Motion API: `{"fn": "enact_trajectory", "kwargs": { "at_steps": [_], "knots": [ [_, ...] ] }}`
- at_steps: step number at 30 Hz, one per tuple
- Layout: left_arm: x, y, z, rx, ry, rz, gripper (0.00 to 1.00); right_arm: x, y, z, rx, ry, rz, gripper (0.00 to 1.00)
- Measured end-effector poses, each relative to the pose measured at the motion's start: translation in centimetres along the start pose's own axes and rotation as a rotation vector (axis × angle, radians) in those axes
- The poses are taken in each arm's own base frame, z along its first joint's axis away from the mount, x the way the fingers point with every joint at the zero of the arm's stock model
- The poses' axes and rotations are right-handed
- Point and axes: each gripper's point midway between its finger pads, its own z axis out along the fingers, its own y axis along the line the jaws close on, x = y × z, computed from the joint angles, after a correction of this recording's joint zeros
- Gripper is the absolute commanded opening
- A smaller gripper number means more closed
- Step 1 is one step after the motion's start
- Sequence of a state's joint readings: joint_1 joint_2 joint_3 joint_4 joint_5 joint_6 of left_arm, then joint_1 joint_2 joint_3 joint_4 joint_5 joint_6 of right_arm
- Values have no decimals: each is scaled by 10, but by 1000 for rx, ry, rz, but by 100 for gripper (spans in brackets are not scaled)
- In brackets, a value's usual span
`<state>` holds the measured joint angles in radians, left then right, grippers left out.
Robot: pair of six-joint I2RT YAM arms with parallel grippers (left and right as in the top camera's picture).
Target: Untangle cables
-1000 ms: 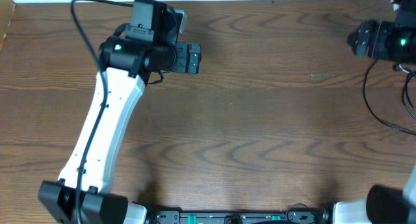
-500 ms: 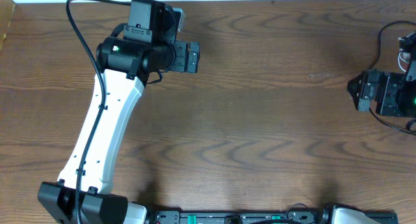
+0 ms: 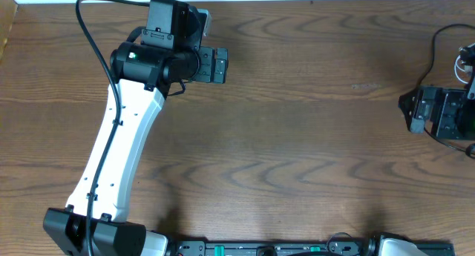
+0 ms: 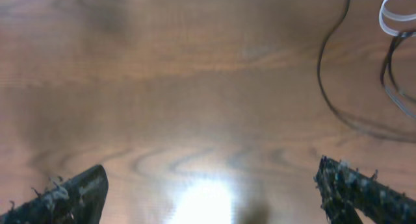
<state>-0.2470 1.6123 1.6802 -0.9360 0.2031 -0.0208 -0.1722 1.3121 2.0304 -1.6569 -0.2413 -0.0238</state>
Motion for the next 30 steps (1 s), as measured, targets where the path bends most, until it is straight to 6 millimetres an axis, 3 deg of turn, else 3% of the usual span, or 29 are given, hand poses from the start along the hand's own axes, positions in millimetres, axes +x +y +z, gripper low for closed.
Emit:
{"fn": "enact_trajectory", "kwargs": {
  "at_steps": [5,12,18,30],
  "knots": [
    [0,0,0,0,0,0,98,-14,5,7,17,-119,-81,99],
    [0,0,0,-1,0,0,98,-20,14,11,52,-436,-195,99],
    [0,0,0,-1,1,0,98,0,15,20,36,-704,-229,99],
    [0,0,0,-1,0,0,98,63,12,95,-20,-933,-255,99]
  ]
}}
